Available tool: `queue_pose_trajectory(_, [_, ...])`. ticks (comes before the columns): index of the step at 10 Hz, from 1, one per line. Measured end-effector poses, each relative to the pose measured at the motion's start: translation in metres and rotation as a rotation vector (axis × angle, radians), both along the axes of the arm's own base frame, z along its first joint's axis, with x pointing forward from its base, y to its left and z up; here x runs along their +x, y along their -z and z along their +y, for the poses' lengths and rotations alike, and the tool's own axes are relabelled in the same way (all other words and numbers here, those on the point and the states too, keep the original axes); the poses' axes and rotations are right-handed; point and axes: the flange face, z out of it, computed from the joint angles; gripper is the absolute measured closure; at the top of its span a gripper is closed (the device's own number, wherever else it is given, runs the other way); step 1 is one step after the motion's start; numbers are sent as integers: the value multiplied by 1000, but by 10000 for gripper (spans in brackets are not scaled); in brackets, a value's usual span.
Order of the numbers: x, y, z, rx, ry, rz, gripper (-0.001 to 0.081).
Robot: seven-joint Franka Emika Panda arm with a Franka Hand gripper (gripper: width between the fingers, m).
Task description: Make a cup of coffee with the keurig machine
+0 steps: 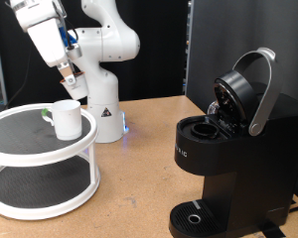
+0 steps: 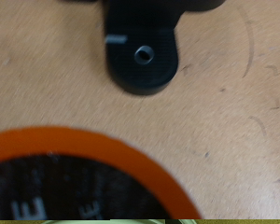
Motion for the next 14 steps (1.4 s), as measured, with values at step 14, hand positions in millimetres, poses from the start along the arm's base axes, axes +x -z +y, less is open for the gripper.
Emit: queue_pose_trajectory(14, [68,-29,147,219,84,-16,369])
